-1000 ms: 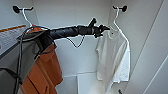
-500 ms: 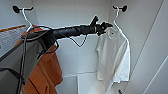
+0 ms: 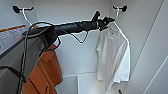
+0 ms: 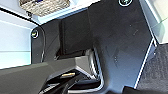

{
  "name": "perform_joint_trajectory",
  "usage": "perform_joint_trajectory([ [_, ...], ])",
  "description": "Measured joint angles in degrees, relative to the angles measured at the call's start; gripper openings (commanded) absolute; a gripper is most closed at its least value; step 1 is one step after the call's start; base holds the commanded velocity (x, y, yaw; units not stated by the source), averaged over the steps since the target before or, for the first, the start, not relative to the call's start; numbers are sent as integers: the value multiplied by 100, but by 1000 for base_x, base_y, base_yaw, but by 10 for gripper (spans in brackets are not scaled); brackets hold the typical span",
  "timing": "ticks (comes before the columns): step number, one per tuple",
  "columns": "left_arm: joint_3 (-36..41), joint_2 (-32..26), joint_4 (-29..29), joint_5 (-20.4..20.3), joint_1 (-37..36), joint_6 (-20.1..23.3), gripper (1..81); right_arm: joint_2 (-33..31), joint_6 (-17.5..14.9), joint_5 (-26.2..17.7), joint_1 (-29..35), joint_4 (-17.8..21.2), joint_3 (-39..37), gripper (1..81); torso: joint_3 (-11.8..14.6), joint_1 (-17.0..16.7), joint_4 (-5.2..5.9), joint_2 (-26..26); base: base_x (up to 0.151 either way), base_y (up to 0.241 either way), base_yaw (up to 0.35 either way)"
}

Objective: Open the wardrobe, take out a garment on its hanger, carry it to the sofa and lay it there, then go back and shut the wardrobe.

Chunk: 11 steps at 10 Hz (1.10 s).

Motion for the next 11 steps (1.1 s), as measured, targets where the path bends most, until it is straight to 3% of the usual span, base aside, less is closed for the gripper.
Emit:
perform_joint_trajectory([
  [7,-22,474,26,-63,-17,-2,811,2,5,-2,0,2,0,811,0,0,0,2,0,0,0],
  [11,190,455,138,-608,223,-2,811,13,5,-2,-7,6,-9,811,0,0,0,0,0,0,0],
])
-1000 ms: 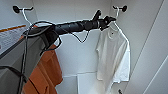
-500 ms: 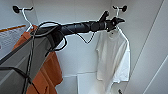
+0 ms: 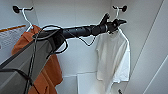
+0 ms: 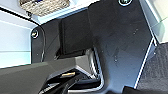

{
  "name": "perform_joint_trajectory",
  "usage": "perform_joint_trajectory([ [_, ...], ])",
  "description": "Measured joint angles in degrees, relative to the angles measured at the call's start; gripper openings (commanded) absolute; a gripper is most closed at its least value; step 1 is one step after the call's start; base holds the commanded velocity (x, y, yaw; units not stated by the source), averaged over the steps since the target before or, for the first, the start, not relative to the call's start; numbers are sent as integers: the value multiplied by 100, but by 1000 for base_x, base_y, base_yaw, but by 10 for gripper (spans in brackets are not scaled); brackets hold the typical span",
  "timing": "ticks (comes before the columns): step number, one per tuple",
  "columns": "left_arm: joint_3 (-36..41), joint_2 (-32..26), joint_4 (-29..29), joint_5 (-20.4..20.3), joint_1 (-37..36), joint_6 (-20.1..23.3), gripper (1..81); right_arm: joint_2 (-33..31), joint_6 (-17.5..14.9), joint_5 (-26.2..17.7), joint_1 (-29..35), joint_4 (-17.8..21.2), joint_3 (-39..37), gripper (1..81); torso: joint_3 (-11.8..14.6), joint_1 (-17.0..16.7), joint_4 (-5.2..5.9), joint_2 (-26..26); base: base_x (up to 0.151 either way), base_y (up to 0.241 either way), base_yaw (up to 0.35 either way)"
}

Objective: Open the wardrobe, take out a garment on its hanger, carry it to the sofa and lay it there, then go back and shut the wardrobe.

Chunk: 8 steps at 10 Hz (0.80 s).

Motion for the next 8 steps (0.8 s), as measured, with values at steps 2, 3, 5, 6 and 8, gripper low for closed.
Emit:
perform_joint_trajectory([
  [2,135,-84,11,-207,-23,0,811,5,0,-2,-1,5,-4,811,0,0,0,2,0,0,0],
  [3,321,-165,12,-329,-23,0,811,16,6,-5,-12,11,-13,811,0,0,0,2,0,0,0],
  [5,480,-294,15,-478,-23,0,811,35,6,-22,-15,16,-41,811,0,0,0,2,0,0,0],
  [6,507,-324,15,-513,-22,-2,811,35,9,-28,-15,16,-41,811,0,0,0,2,0,0,0],
  [8,711,-388,23,-616,-22,-15,811,37,9,-38,-15,16,-41,811,0,0,0,2,0,0,0],
])
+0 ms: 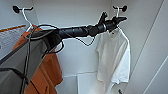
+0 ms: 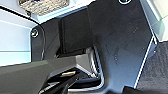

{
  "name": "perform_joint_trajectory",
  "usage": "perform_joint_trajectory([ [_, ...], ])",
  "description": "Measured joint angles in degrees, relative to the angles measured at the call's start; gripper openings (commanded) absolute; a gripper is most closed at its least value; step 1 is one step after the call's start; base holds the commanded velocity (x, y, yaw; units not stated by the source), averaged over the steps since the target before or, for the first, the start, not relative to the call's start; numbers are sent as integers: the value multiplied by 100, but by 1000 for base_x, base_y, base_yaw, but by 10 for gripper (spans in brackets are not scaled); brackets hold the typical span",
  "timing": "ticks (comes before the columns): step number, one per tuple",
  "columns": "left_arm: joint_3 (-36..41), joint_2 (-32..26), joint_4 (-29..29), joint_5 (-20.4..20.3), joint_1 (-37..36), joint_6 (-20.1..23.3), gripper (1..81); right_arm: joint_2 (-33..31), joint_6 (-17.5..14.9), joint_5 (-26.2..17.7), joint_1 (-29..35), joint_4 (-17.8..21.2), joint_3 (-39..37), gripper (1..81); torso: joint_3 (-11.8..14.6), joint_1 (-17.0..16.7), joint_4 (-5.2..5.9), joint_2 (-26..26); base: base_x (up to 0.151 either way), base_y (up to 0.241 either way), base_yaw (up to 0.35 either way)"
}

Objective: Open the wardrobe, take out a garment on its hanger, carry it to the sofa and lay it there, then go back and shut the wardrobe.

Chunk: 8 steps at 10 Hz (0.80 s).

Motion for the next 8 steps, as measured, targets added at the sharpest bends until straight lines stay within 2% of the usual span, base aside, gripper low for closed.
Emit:
perform_joint_trajectory([
  [3,61,22,38,-118,-9,-7,811,13,4,0,0,0,-13,811,0,0,2,0,0,0,0],
  [5,-201,176,40,-105,-23,-16,811,16,15,2,-5,0,-15,811,0,0,2,0,0,0,0],
  [6,-230,184,22,22,-52,-107,10,16,30,2,-16,6,-15,811,0,0,0,0,0,0,0],
  [7,-267,177,-59,85,-45,-208,10,16,30,0,-13,4,-15,811,0,0,0,0,0,0,0],
  [8,-190,143,-30,76,-74,-134,10,16,28,-4,-16,4,-15,811,0,2,0,0,0,0,0],
])
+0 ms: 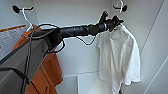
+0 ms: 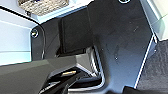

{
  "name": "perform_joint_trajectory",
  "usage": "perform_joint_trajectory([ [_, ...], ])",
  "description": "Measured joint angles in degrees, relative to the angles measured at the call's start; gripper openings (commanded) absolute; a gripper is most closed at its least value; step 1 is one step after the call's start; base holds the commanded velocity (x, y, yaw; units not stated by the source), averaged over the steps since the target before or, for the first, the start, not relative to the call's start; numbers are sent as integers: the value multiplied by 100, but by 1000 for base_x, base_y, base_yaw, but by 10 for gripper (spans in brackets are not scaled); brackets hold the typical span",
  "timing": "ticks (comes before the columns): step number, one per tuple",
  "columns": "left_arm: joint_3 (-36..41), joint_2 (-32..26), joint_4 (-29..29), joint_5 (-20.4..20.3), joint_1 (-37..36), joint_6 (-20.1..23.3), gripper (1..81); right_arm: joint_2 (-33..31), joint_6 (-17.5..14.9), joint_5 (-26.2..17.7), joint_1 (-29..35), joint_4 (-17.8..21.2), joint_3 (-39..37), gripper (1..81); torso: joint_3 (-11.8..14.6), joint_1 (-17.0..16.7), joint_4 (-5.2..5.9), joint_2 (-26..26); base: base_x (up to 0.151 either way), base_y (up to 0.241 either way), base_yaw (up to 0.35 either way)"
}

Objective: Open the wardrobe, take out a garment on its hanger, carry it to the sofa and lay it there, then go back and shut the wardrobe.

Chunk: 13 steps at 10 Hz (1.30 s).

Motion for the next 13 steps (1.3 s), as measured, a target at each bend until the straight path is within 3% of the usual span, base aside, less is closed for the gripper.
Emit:
perform_joint_trajectory([
  [4,194,-52,30,13,-23,72,10,11,7,2,0,5,-7,811,0,0,0,0,0,0,0],
  [9,828,-705,167,132,-315,22,10,-20,-24,15,2,-9,-5,811,0,0,33,0,0,0,0],
  [10,891,-818,265,324,-301,24,10,-20,-33,15,2,-12,-7,811,0,0,138,0,0,0,0],
  [13,1042,-1030,457,742,-299,24,10,-59,-37,45,5,-12,-7,811,0,2,710,0,0,0,0],
])
